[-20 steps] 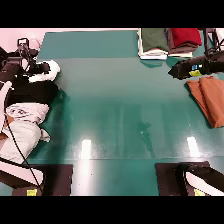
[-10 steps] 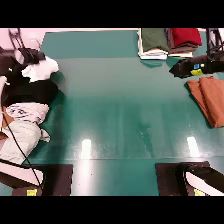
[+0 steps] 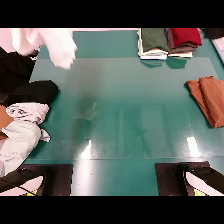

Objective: Fold the shirts.

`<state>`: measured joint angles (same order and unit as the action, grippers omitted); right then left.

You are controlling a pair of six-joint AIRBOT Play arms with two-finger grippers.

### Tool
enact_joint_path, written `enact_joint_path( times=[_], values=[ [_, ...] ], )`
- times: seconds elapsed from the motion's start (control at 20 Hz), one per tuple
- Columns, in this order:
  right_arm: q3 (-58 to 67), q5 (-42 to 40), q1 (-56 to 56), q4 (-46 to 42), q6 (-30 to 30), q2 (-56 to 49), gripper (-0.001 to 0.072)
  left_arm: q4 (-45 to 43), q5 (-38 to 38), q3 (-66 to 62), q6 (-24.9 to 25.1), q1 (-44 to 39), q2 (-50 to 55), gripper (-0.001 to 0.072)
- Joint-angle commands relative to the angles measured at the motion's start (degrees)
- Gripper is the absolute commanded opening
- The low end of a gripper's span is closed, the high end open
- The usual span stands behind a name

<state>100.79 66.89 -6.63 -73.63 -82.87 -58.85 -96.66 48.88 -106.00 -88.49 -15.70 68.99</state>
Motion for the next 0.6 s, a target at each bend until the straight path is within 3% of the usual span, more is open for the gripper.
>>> enact_joint_path(
  times=[0.0, 0.15, 0.2, 0.25, 0.35, 0.55],
  values=[
    [7.19, -0.28, 0.00, -0.04, 0.00, 0.04, 0.0017, 2.49, 12.28, 0.28, 2.03, -12.13, 0.85, 0.0023],
    [10.64, 1.70, 0.00, 0.00, 0.00, 0.04, 0.0017, 6.49, 13.86, 4.26, 3.93, -20.76, 6.91, 0.0028],
    [11.47, 3.02, 0.00, 0.02, 0.00, 0.04, 0.0017, 8.22, 12.46, 5.92, 3.96, -22.58, 8.87, 0.0218],
    [12.02, 4.17, 0.00, 0.00, 0.00, 0.04, 0.0017, 9.14, 11.13, 6.88, 3.87, -23.45, 10.54, 0.0511],
    [12.48, 5.81, 0.00, 0.02, 0.00, 0.20, 0.0017, 9.03, 11.72, 6.95, 2.78, -22.60, 12.15, 0.0539],
    [12.31, 6.86, 0.00, 0.02, 0.00, 0.44, 0.0017, 10.62, 18.51, 8.63, -3.65, -12.68, 11.76, 0.0539]
  ],
)
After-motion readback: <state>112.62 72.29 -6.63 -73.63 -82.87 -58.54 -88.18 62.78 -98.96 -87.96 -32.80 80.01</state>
